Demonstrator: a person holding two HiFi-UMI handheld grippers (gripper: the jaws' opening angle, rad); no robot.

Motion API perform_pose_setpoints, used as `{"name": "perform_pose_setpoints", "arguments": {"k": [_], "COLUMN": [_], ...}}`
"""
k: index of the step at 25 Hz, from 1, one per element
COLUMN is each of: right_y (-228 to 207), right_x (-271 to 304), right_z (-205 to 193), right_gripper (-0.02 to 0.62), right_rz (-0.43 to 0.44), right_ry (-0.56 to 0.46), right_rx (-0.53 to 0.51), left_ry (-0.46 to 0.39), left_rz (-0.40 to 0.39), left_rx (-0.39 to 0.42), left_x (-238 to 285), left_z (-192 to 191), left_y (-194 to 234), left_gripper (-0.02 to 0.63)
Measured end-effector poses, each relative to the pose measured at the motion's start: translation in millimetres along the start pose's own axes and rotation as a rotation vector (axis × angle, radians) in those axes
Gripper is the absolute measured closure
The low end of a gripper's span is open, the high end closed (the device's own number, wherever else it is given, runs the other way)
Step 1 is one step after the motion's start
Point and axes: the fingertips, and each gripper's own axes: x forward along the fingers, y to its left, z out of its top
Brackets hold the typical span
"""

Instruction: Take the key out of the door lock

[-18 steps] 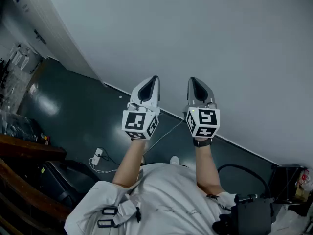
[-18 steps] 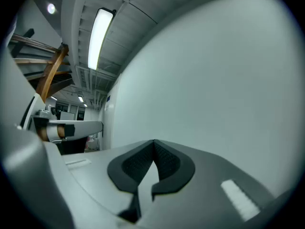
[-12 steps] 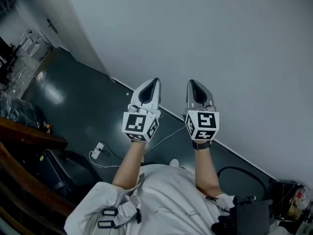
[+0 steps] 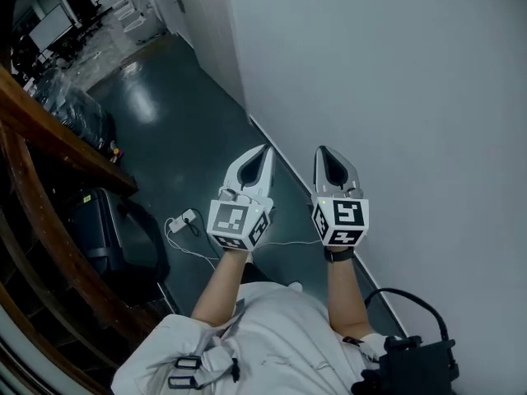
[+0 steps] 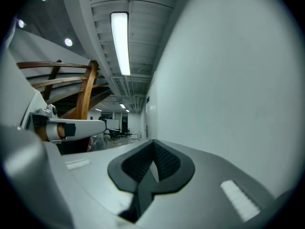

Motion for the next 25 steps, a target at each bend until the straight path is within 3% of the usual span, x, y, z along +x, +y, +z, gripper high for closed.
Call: {"name": "perform_pose_setpoints", "arguments": {"k": [6,15,25], "right_y": [109,247,381], "right_x": [60,146,235], "right_z": [2,12,28], "right_gripper": [0.591,0.591,0.591], "right_rz": [0.298,0.517,0.656], "right_ry": [-0.022,-0.030,-0.080], "right_rx": [0.089,0.043,0.024], "left_ry": [-0.038,-0.107,-0.181], "left_rz": [0.190,0.370,0.444], "left_rx": [0.030,0.029,0.049], "left_x": [-37,-88,-120], "left_z": [18,46,76], "left_y": [94,226,351], "left_gripper": [0.604,0.604,0.604]}}
